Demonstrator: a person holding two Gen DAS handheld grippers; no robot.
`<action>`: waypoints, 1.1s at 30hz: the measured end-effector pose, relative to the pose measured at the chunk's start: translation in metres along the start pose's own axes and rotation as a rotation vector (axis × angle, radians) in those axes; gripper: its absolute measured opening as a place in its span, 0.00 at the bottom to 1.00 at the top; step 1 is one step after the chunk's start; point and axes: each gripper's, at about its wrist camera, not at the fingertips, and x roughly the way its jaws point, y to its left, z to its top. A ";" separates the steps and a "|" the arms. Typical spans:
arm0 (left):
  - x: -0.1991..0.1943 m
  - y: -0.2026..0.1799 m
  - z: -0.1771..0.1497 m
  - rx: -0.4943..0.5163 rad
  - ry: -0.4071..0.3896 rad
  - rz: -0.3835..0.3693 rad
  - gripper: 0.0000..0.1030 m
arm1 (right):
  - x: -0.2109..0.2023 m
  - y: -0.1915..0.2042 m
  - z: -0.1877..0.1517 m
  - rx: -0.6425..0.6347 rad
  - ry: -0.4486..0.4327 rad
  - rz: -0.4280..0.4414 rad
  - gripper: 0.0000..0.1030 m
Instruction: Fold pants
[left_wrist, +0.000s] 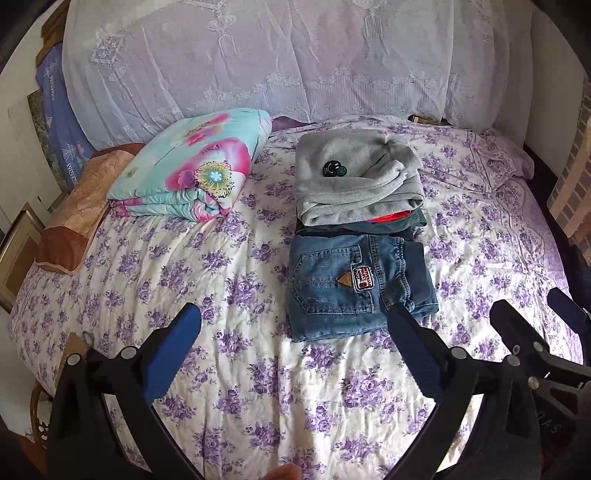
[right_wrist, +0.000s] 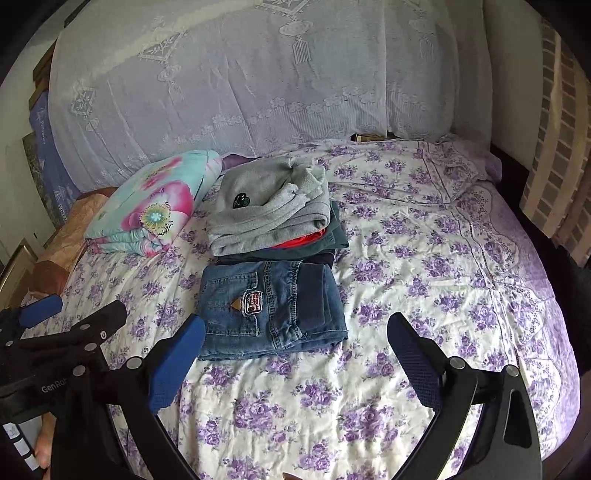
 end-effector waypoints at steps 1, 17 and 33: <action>0.000 -0.001 -0.001 0.001 -0.001 0.001 0.96 | -0.001 -0.001 0.000 0.005 -0.004 0.000 0.97; -0.002 -0.001 -0.011 -0.008 0.021 0.005 0.96 | -0.008 0.001 -0.006 0.001 -0.007 0.016 0.97; -0.006 -0.002 -0.013 -0.007 0.015 0.009 0.96 | -0.011 0.001 -0.005 0.002 -0.009 0.017 0.97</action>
